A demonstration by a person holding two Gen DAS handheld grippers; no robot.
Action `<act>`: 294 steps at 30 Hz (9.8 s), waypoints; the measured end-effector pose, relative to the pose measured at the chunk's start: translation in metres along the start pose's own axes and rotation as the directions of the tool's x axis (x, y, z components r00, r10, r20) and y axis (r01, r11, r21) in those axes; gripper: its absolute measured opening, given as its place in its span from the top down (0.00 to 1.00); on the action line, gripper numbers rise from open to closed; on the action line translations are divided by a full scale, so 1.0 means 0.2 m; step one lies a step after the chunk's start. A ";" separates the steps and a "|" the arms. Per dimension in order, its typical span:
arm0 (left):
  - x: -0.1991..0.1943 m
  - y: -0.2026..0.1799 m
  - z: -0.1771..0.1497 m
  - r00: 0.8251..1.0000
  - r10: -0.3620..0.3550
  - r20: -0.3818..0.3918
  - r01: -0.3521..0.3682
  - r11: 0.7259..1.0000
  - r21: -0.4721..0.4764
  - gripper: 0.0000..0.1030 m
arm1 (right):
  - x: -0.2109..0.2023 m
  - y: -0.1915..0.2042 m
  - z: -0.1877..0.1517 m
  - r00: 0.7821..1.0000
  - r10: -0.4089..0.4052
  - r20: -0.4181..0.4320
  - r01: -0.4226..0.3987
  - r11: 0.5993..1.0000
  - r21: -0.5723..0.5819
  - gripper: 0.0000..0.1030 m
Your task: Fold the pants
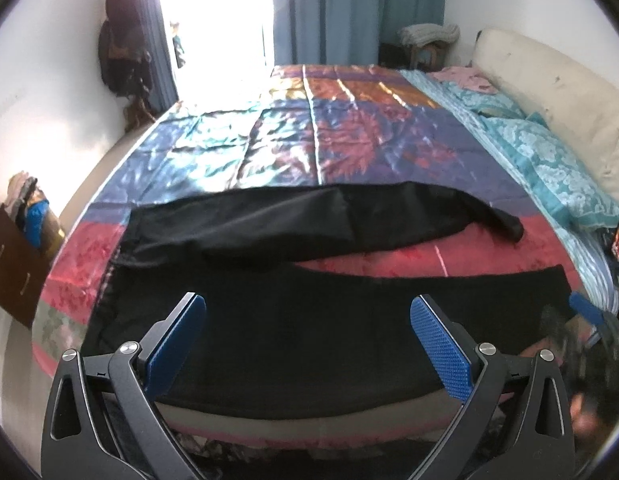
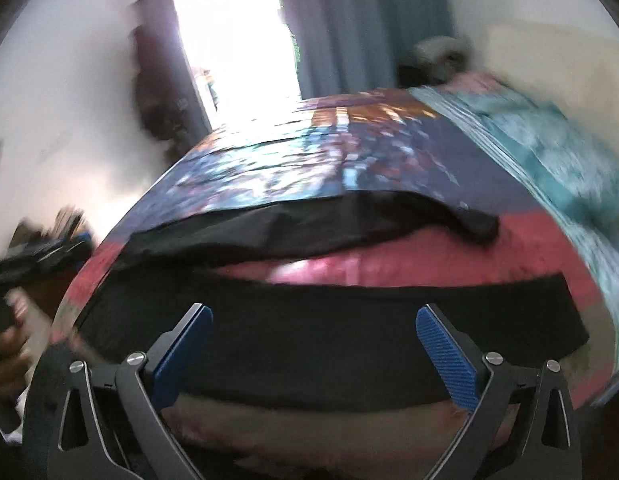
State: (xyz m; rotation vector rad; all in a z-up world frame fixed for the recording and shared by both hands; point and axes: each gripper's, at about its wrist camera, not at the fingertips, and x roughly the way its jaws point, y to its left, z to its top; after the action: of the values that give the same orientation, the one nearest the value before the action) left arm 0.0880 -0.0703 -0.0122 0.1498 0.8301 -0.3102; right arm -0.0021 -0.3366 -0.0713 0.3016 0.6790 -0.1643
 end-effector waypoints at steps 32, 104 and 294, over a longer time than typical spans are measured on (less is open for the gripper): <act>0.48 -0.04 -0.04 0.971 0.051 -0.234 -0.057 0.998 -0.017 0.01 | 1.15 -1.54 1.28 0.957 -0.246 -0.154 0.274 0.942 0.195 0.26; 1.02 0.02 -0.38 0.951 0.080 -0.300 -0.018 0.979 0.204 0.00 | 0.89 -0.23 -0.07 0.923 -0.022 -0.384 -0.075 0.969 -0.236 0.28; 0.53 0.49 -0.41 0.959 -0.180 -0.219 0.107 0.945 -0.310 0.95 | 0.22 -1.30 0.03 0.943 -0.086 -0.321 0.184 0.940 0.289 0.87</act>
State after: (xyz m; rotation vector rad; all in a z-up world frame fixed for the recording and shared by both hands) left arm 0.1294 0.0197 -0.1445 -0.1575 1.1265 -0.3055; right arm -0.0290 -0.5859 -0.1524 0.5969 0.9838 -0.3670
